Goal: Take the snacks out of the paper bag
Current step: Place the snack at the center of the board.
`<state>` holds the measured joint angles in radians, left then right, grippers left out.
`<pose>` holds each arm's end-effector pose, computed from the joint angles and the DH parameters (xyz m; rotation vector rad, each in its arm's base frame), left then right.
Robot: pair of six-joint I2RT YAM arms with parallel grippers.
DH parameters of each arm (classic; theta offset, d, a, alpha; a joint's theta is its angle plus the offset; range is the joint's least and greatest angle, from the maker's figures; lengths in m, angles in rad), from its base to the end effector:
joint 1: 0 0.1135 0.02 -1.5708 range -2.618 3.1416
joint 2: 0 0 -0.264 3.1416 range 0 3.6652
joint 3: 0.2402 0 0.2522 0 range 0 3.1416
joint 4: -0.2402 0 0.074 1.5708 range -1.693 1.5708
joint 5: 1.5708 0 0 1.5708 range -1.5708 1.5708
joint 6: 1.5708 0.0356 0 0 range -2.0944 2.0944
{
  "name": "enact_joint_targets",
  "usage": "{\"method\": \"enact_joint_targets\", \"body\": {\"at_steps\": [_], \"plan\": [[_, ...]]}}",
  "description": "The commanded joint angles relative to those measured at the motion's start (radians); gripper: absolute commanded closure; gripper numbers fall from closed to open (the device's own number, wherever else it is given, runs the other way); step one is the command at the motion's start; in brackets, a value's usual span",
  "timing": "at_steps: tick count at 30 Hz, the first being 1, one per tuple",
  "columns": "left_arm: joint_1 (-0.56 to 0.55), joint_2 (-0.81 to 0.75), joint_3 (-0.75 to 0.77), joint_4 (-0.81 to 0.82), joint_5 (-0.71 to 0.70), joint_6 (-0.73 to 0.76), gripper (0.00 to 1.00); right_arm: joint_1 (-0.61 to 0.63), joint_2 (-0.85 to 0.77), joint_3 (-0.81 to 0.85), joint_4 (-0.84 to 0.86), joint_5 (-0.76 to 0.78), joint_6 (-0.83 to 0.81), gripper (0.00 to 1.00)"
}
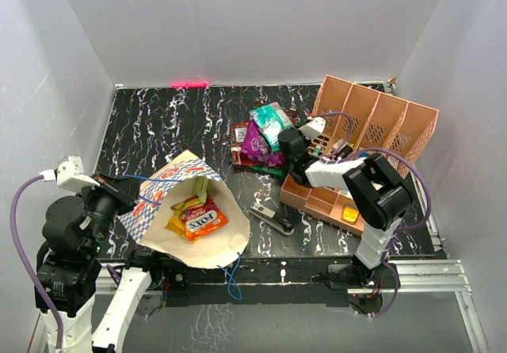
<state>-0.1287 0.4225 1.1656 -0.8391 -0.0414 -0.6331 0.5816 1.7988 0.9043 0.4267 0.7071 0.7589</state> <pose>0.0280 -0.0021 0.4212 -0.4538 1.6334 -0.5398 0.3219 0.1839 0.1716 0.5906 1.8317 0.1744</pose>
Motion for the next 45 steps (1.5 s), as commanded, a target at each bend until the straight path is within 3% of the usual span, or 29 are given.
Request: {"method": "enact_joint_targets", "body": {"at_steps": [1,7,14,22,36,45], "plan": [[-0.005,-0.002,0.028,0.003,0.0,0.0,1.0,0.043,-0.043,0.0,0.011,-0.062,-0.082,0.84],[-0.005,-0.007,0.004,0.02,0.008,-0.008,1.0,0.07,-0.086,-0.008,-0.008,-0.037,-0.077,0.84],[-0.004,-0.004,0.021,0.002,0.004,0.001,1.0,0.07,0.019,-0.011,-0.041,0.033,-0.035,0.83],[-0.005,0.004,0.028,0.01,0.002,0.005,1.0,0.07,0.024,0.011,-0.073,-0.019,-0.041,0.81],[-0.004,0.016,0.025,0.027,0.01,0.003,1.0,0.069,-0.191,-0.081,-0.12,-0.094,-0.095,0.62],[-0.005,0.022,0.035,0.026,0.002,0.011,1.0,0.07,-0.37,-0.159,-0.126,-0.212,-0.245,0.34]]}}
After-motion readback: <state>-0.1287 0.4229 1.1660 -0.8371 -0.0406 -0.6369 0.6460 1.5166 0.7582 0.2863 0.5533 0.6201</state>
